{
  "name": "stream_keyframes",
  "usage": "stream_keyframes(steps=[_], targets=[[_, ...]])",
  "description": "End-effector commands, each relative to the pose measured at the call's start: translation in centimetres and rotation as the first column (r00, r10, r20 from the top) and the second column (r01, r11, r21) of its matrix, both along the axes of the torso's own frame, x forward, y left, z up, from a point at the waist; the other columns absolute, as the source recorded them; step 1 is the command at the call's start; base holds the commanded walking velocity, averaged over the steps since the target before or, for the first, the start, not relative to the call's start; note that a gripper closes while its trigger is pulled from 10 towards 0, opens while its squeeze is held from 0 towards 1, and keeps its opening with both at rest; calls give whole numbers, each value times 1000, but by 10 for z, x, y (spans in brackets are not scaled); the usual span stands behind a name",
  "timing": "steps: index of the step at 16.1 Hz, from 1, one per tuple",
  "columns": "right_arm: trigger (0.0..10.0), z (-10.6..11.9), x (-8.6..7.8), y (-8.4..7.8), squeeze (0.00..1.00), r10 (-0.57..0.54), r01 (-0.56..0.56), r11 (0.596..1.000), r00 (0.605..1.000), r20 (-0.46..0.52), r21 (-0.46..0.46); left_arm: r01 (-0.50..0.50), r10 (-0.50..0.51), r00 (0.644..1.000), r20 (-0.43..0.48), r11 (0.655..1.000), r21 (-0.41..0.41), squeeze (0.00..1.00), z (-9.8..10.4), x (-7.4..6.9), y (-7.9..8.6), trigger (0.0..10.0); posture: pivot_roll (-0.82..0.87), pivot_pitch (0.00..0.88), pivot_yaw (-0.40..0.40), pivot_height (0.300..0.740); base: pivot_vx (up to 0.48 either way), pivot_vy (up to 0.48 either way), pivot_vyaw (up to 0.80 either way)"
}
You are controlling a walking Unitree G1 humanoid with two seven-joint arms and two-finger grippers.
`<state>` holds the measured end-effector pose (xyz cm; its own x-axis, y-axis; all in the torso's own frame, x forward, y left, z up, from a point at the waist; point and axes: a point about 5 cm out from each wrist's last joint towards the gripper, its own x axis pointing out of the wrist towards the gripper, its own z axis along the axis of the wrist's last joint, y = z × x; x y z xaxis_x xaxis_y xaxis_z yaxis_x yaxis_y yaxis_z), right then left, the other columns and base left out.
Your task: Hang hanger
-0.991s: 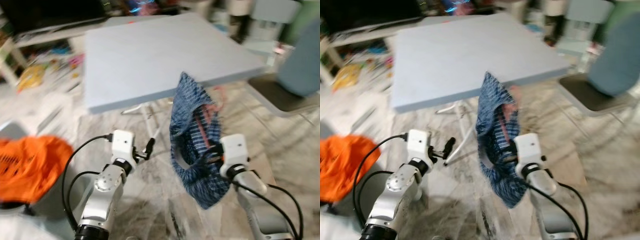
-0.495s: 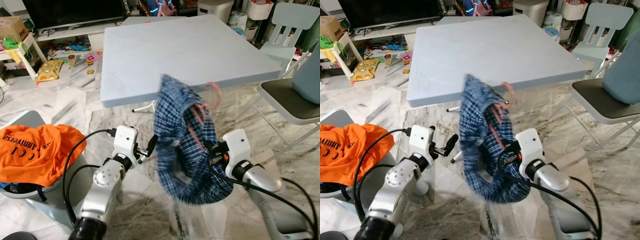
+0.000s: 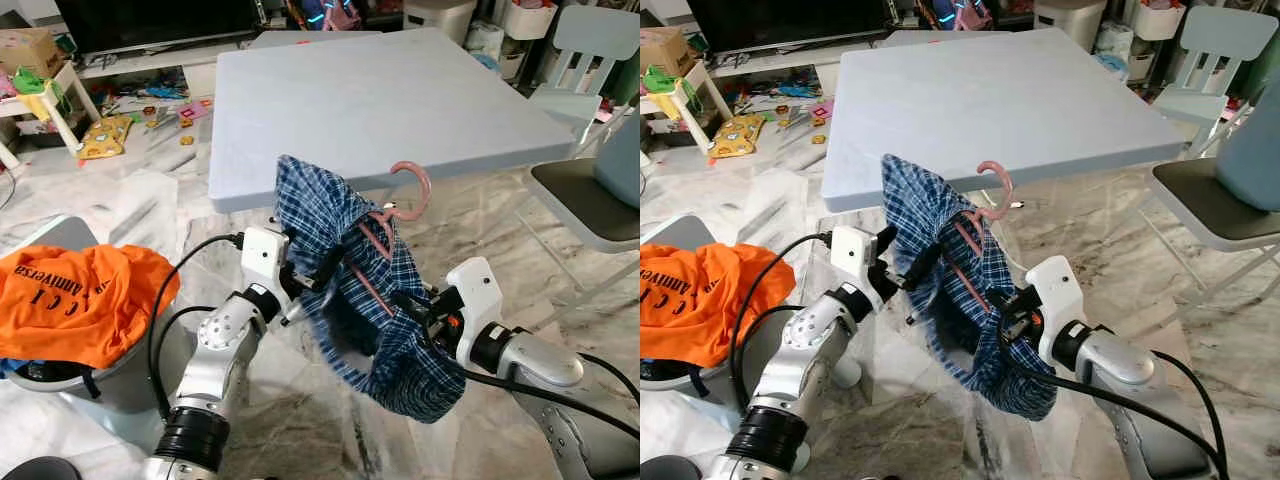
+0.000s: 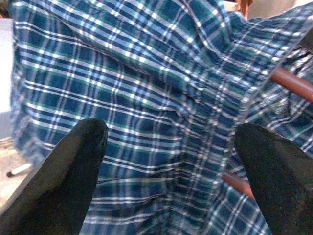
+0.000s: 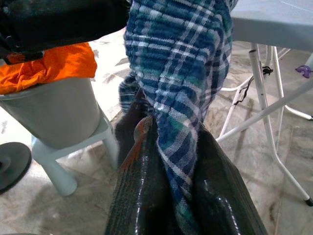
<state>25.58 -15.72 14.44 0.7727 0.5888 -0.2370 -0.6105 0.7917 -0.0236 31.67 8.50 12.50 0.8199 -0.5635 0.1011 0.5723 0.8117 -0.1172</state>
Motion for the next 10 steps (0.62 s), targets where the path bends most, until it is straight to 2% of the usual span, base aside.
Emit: stream_keyframes(steps=[1,2,3,5,6,7,9,10], targets=[[10000,8,4,3,0,11,-12,1000,999,31,10,21,-21,1000,-10,1000,7,0,-1,-1,-1,10000,-221,84,69,740,0,0,0],[10000,11,4,8,0,33,-33,999,999,33,21,35,-35,999,-8,999,5,0,-3,-3,-2,10000,-218,83,69,740,0,0,0],[10000,13,3,13,0,63,-64,998,997,31,22,18,-18,1000,-4,1000,20,1000,-5,-2,-1,10000,-215,82,69,740,0,0,0],[10000,12,-4,13,0,148,-148,989,989,3,13,-18,18,1000,5,999,47,1000,-6,1,3,10000,-213,83,70,740,0,0,0],[10000,12,-9,13,0,191,-191,981,981,-14,18,-39,39,999,4,998,58,408,-8,4,7,10000,-217,83,73,740,0,0,0],[10000,11,-10,12,0,203,-202,979,979,-19,10,-49,49,999,1,997,67,0,-8,5,8,10000,-219,83,74,740,0,0,0],[10000,7,-13,9,0,223,-224,974,974,-30,-29,-74,73,997,24,996,58,0,-5,8,10,10000,-220,83,75,740,0,0,0],[10000,6,-13,6,0,212,-213,976,977,-30,-49,-73,72,997,24,995,68,0,-5,8,11,7882,-222,85,77,740,0,0,0]])
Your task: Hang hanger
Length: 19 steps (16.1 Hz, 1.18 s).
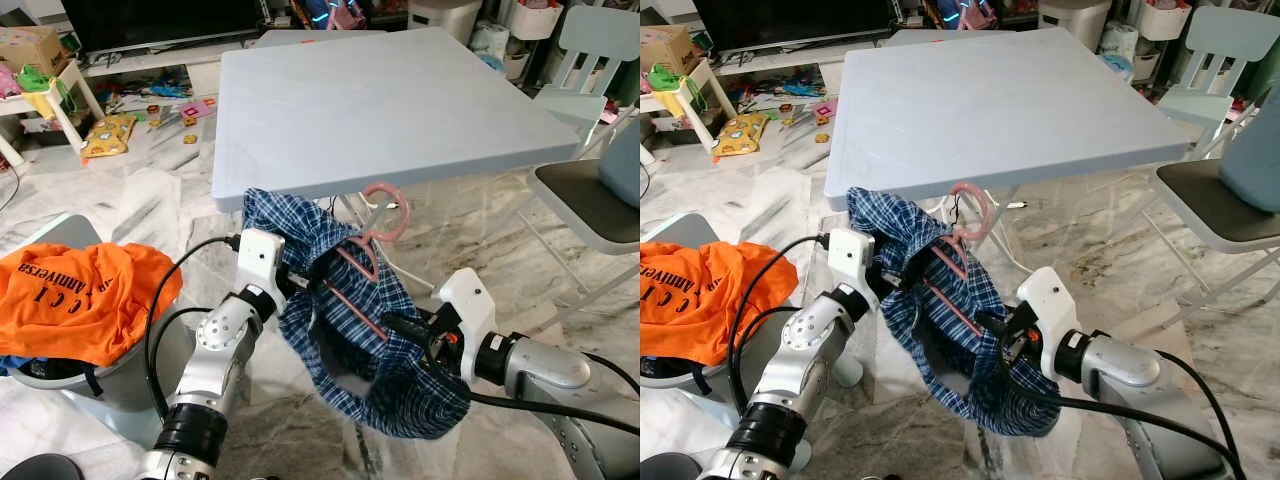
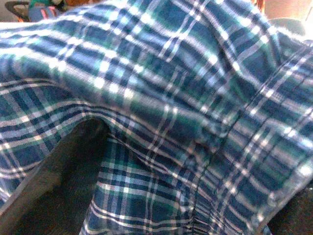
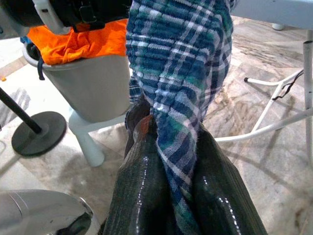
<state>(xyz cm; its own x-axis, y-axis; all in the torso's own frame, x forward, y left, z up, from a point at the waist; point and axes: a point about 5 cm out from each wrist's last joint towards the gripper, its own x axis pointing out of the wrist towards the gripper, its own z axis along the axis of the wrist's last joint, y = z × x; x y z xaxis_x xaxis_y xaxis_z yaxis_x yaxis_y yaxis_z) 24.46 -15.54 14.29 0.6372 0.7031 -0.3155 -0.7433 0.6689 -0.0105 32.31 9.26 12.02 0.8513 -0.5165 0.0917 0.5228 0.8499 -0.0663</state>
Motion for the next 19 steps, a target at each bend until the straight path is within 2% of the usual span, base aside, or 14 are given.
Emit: stream_keyframes(steps=[1,2,3,7,11,13,19], targets=[[10000,8,-1,2,0,26,-26,1000,999,48,-14,-8,8,1000,2,999,32,0,-2,2,5,4902,-223,86,78,740,0,0,0],[10000,9,1,1,0,22,-21,999,998,54,-25,-9,9,1000,4,999,36,0,-2,2,6,3686,-224,87,78,740,0,0,0],[10000,9,1,-1,0,30,-27,998,997,64,-49,-10,10,1000,6,999,42,0,-3,2,7,0,-221,87,77,740,0,0,0],[10000,1,6,-10,0,24,-10,988,996,88,-152,-16,16,1000,17,1000,19,0,-1,0,13,0,-216,86,70,740,0,0,0],[10000,-3,8,-18,0,20,2,978,994,105,-210,-74,73,997,24,997,35,0,-2,1,26,0,-218,86,70,740,0,0,0],[10000,-4,14,-31,0,9,30,958,991,133,-286,-75,74,997,26,996,50,0,-2,0,31,0,-219,84,70,740,0,0,0],[10000,-1,20,-57,0,53,21,910,984,168,-415,-138,136,990,36,987,85,0,0,6,49,0,-215,85,68,740,0,0,0]])
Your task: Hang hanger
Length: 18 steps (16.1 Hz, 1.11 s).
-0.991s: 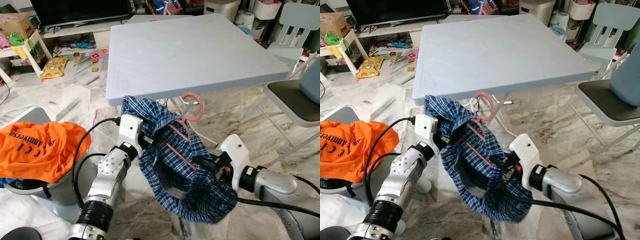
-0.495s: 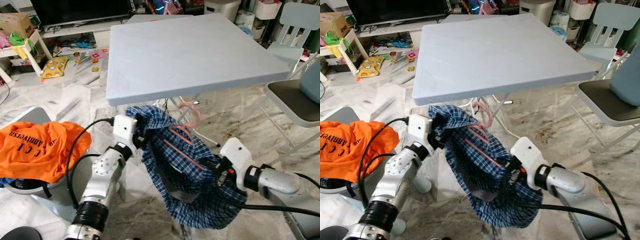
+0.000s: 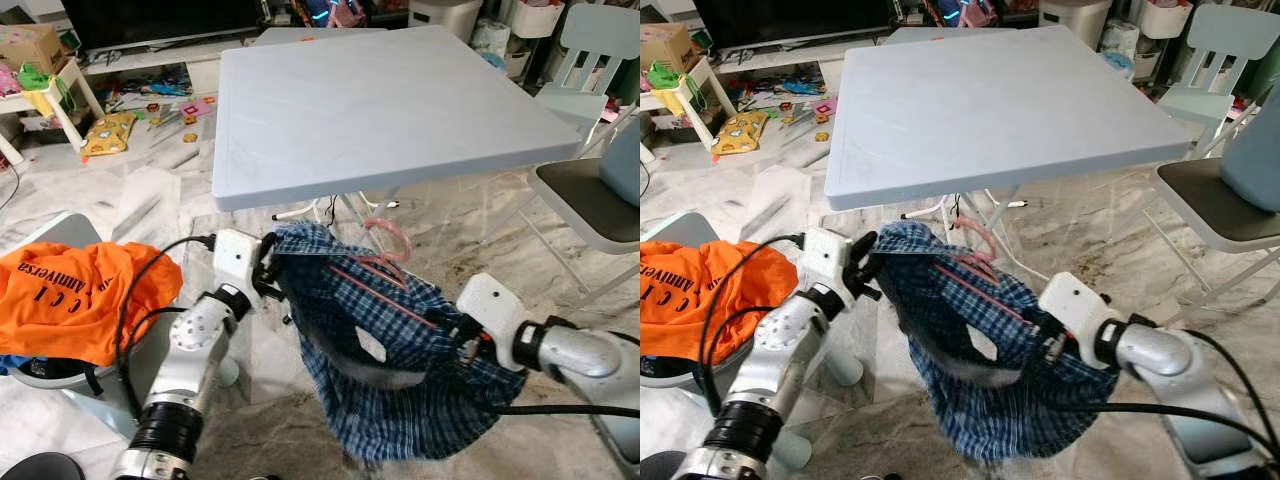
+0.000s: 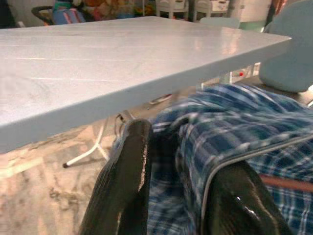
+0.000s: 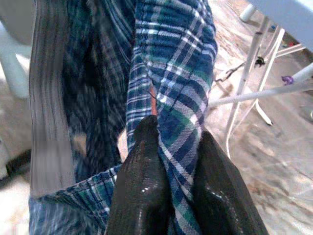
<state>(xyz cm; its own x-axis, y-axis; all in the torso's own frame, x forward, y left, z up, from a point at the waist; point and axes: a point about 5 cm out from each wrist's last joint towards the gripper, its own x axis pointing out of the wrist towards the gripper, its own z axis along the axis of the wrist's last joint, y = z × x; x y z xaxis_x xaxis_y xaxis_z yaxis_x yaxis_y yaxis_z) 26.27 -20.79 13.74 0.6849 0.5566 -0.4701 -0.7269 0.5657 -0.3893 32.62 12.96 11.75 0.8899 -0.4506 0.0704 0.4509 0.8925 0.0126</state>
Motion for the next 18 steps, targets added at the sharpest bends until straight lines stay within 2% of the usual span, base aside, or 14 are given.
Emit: stream_keyframes(steps=[1,3,5,8,9,10,11,13,14,15,16,18], targets=[[10000,6,5,-14,0,-10,12,998,999,34,-67,-59,59,998,14,998,14,0,4,3,15,0,-216,87,69,740,0,0,0],[10000,10,8,-24,0,-3,12,988,998,62,-154,-61,61,998,12,998,19,0,4,4,17,0,-219,90,70,740,0,0,0],[10000,14,6,-38,0,61,-41,962,996,67,-269,-46,47,999,-5,999,24,0,3,4,16,0,-223,93,70,740,0,0,0],[10000,27,-6,-56,0,145,-142,949,989,-11,-281,-22,23,1000,-20,999,32,0,2,4,19,0,-223,96,69,740,0,0,0],[10000,35,-11,-69,0,164,-173,938,985,-56,-300,-12,13,1000,-23,999,35,0,2,3,21,0,-226,97,68,740,0,0,0],[10000,40,-13,-74,0,166,-177,934,984,-64,-311,-7,8,1000,-26,999,36,0,2,3,21,0,-228,98,68,740,0,0,0],[10000,51,-14,-86,0,165,-178,929,984,-67,-324,3,-2,999,-32,999,35,0,1,2,22,0,-232,99,70,740,0,0,0],[10000,72,-15,-98,0,169,-184,937,983,-75,-298,26,-24,999,-43,999,32,0,-2,1,21,0,-238,101,74,740,0,0,0],[10000,86,-11,-102,0,168,-171,941,985,-34,-291,53,-51,997,-53,998,35,0,-4,-1,17,0,-242,102,76,740,0,0,0],[10000,89,-10,-105,0,158,-158,941,987,-24,-299,63,-61,997,-56,997,34,0,-4,-1,16,0,-242,102,76,740,0,0,0],[10000,91,-7,-109,0,146,-136,927,989,1,-350,84,-82,995,-65,996,31,0,-5,-2,13,0,-245,102,77,740,0,0,0],[10000,91,-4,-100,0,168,-151,941,985,30,-302,127,-124,989,-85,991,29,0,-6,-4,8,0,-240,103,76,740,0,0,0]])
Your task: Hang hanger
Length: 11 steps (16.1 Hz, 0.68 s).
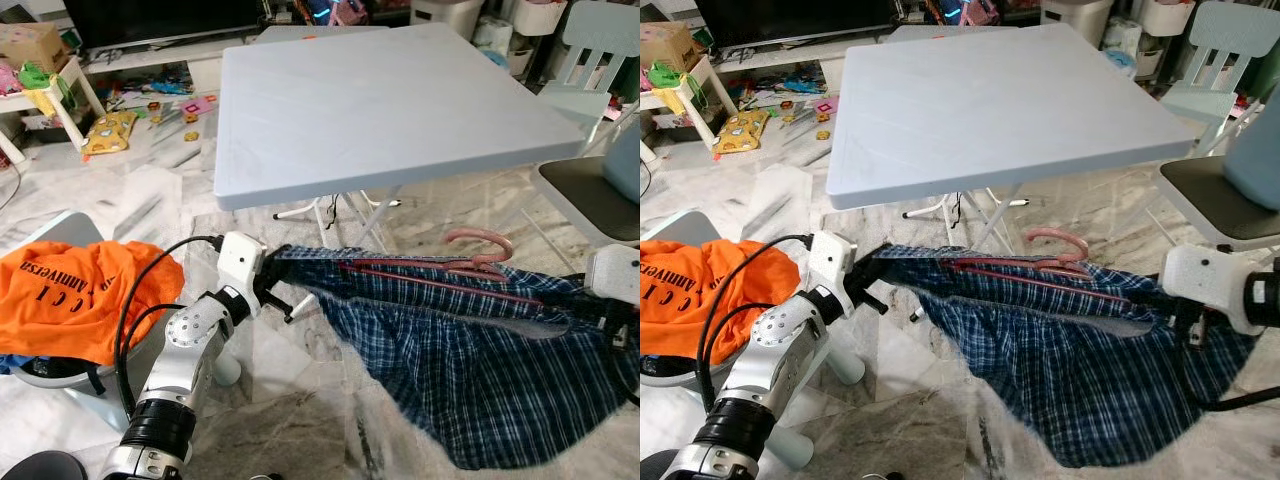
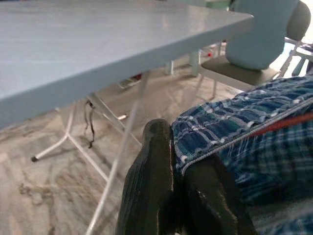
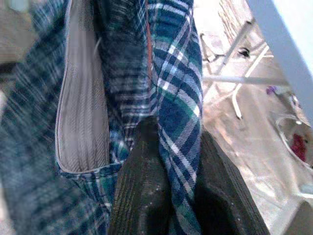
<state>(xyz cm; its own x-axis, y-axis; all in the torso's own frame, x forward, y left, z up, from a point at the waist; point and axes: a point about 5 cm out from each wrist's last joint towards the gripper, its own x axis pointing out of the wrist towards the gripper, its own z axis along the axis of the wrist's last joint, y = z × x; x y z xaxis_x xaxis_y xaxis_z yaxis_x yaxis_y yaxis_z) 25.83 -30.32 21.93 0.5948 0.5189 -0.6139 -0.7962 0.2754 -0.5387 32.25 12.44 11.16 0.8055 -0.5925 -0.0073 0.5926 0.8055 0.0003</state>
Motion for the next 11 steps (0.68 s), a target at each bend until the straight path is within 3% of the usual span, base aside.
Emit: stream_keyframes(steps=[1,3,6,8,11], targets=[[10000,5,-2,0,0,6,-6,1000,1000,6,14,-30,30,999,-16,1000,7,0,-2,-1,11,0,-236,103,77,740,0,0,0],[10000,11,-6,5,0,44,-42,996,999,-20,82,-15,15,999,-33,1000,13,0,-5,-3,11,0,-233,103,77,740,0,0,0],[10000,40,-16,-3,0,80,-70,981,996,-50,179,-17,18,999,-50,1000,23,0,-8,-5,19,0,-242,107,78,740,0,0,0],[10000,54,-21,-8,0,98,-83,970,994,-55,229,-11,11,998,-66,1000,1,0,-9,-4,15,0,-245,108,79,740,0,0,0],[10000,55,-22,-8,0,93,-76,958,994,-50,277,20,-21,997,-73,1000,-17,0,-8,-6,9,0,-245,108,81,740,0,0,0]])
